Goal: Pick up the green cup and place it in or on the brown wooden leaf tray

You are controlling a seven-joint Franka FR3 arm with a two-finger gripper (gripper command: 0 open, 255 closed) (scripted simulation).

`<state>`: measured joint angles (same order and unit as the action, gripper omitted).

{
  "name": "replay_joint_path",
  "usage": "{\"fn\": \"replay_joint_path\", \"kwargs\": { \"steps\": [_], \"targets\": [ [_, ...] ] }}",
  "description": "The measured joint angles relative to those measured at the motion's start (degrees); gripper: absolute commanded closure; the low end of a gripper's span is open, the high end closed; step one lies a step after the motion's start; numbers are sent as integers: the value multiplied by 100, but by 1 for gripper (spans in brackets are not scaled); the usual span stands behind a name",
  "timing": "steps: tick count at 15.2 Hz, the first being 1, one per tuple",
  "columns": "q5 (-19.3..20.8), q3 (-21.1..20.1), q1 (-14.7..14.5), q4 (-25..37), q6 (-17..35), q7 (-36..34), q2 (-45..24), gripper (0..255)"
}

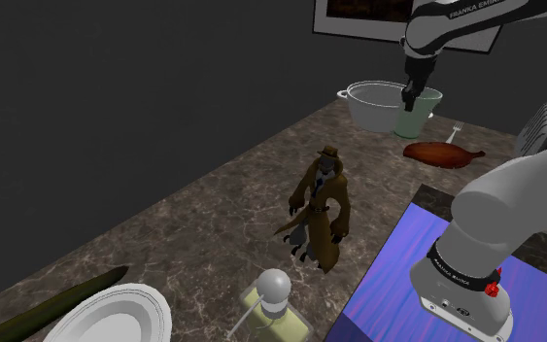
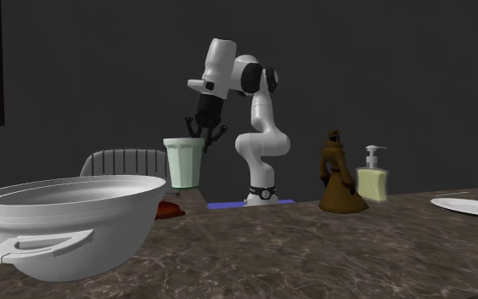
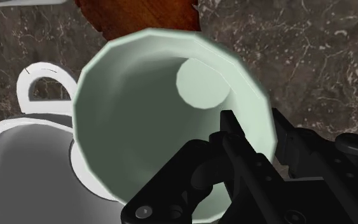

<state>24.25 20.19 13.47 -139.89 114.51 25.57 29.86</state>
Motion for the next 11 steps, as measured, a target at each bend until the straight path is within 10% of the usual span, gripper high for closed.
{"fn": "replay_joint_path", "kwargs": {
  "steps": [11],
  "targets": [
    [449,1102,582,498,-260,1586,283,255]
  ]
}}
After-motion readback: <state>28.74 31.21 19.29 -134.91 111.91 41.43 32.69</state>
